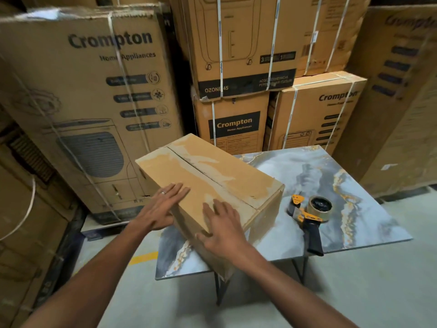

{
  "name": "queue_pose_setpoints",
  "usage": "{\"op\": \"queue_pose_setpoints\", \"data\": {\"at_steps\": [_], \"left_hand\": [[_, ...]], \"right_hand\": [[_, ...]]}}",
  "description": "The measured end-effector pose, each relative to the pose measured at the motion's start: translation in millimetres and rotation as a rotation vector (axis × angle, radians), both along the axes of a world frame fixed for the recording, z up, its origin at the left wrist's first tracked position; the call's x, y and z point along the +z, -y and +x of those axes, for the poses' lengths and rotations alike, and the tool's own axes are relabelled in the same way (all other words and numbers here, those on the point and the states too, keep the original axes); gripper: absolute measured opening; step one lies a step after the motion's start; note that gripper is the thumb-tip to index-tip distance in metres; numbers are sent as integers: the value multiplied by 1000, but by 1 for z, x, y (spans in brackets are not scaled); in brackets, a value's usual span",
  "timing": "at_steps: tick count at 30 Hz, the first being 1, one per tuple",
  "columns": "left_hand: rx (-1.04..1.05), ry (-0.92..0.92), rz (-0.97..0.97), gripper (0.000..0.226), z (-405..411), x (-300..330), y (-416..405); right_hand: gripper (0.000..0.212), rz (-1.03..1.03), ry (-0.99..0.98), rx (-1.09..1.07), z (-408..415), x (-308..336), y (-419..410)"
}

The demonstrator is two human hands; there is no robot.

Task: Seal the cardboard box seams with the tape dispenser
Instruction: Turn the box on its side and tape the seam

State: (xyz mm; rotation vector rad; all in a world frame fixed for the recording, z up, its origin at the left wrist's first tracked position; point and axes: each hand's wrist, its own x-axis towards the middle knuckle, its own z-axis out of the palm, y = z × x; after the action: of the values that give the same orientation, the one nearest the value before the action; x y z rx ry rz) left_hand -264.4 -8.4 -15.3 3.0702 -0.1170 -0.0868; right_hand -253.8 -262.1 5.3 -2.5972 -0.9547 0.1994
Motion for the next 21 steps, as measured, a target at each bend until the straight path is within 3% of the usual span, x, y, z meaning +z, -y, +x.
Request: {"op": "queue_pose_setpoints", "data": {"at_steps": [4, 10, 17, 21], "left_hand": [[10, 11, 78, 103, 4, -10, -12], [31, 73, 62, 101, 1, -20, -5], [78, 154, -84, 93, 2, -30, 31], [137, 208, -72, 86, 6, -38, 63]], "right_hand": [[83, -155, 83, -20, -4, -14, -17], [71, -123, 210, 65, 7, -29, 0], [73, -144, 188, 151, 50, -18, 37], [75, -146, 89, 135, 75, -9, 56]]}}
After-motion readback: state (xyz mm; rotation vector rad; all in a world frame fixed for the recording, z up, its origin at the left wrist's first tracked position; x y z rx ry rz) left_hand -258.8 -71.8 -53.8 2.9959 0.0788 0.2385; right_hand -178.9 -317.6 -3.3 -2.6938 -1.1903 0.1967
